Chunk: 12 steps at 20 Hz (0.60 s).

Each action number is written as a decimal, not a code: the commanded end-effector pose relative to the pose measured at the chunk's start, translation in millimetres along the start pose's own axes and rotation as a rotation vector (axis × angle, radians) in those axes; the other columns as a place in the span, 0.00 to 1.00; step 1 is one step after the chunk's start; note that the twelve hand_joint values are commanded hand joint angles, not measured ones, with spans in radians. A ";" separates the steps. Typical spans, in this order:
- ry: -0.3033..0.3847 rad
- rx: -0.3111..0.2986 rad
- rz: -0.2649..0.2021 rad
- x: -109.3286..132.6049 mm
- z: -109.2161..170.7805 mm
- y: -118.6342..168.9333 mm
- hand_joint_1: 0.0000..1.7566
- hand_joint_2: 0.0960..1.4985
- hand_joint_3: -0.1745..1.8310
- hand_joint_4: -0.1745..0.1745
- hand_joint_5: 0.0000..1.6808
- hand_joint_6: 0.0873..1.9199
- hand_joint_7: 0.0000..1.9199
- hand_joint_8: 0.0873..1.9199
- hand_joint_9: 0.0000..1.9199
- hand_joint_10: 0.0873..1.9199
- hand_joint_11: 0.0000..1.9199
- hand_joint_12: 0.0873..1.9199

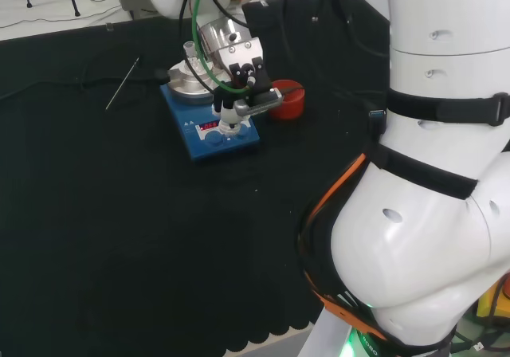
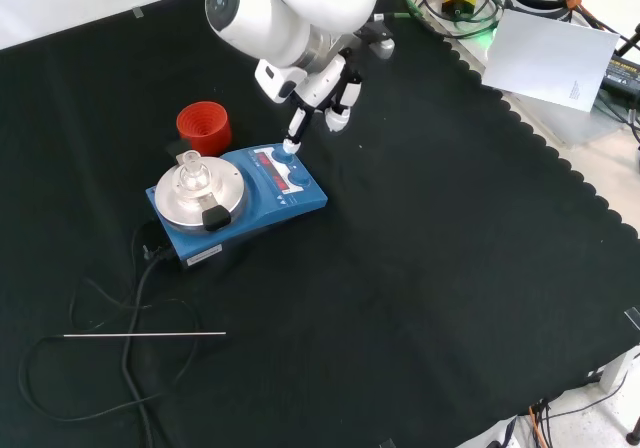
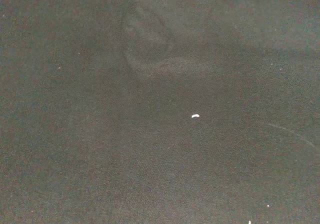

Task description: Turn on the heater.

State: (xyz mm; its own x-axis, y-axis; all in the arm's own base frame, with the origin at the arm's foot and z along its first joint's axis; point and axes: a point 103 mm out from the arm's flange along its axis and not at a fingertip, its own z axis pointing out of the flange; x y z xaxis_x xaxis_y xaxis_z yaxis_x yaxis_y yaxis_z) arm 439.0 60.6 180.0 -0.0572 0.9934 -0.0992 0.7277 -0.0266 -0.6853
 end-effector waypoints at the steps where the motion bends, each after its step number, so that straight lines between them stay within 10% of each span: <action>1: -0.021 0.029 -0.010 8.9 4.3 6.8 0.84 0.84 0.00 0.36 0.15 0.00 0.91 0.80 0.94 0.73 0.89 0.74; 12: -0.029 0.063 -0.006 6.9 11.6 12.5 0.84 0.84 0.00 0.36 0.15 0.00 0.91 0.80 0.94 0.74 0.89 0.74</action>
State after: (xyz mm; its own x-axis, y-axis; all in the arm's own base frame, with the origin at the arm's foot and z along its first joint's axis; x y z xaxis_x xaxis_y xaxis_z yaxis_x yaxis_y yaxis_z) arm 440.1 65.9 163.2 -0.0801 0.9903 -0.1132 0.6873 -0.0274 -0.7259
